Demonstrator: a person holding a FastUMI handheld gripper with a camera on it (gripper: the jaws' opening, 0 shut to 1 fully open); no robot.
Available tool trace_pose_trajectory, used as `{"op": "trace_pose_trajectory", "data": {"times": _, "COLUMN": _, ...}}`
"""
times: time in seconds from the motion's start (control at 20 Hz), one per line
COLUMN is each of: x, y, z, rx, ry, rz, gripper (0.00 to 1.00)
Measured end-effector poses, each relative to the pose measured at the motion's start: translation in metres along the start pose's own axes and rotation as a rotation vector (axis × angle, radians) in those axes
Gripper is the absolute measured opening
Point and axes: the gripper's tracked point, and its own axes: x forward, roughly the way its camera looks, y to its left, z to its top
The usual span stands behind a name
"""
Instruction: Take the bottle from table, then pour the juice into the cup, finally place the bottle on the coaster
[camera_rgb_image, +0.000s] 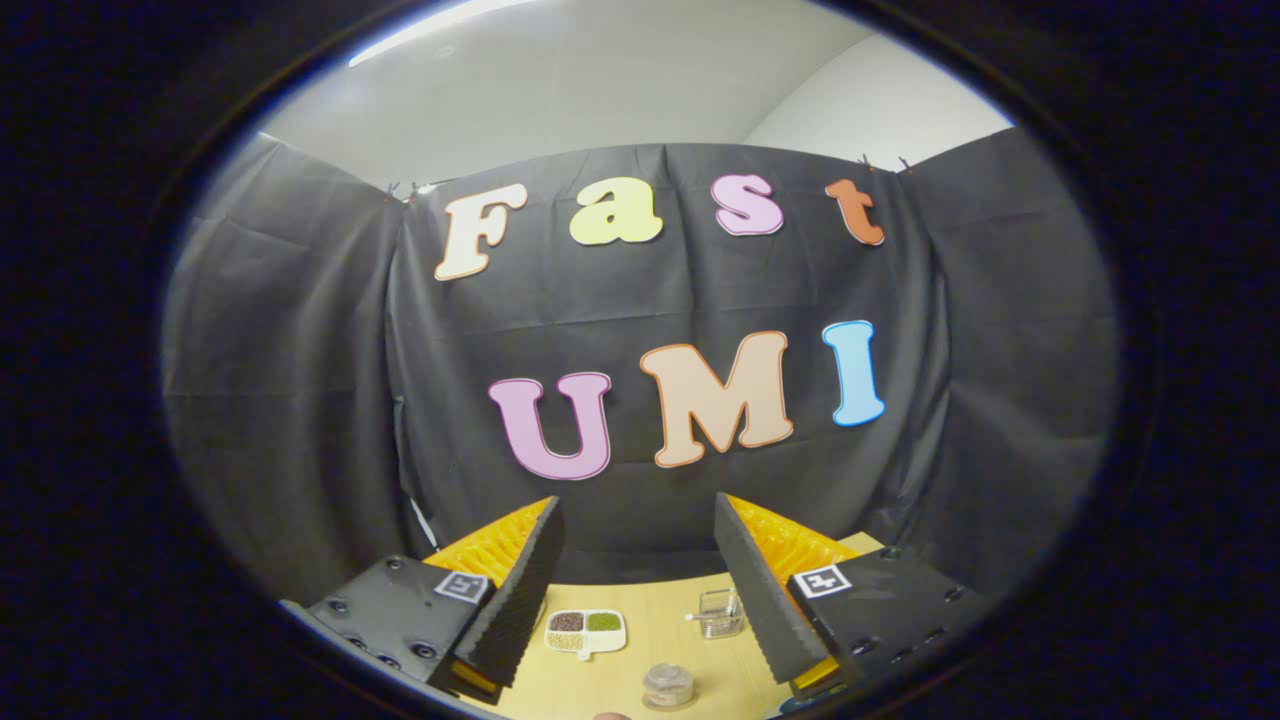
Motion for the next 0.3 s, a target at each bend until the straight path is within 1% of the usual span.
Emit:
{"op": "trace_pose_trajectory", "data": {"times": 0.15, "x": -0.002, "y": 0.005, "z": 0.002, "rx": 0.017, "ry": 0.000, "rz": 0.029, "gripper": 0.94}}
{"op": "trace_pose_trajectory", "data": {"times": 0.3, "x": -0.006, "y": 0.009, "z": 0.012, "rx": 0.022, "ry": -0.032, "rz": 0.068, "gripper": 0.94}}
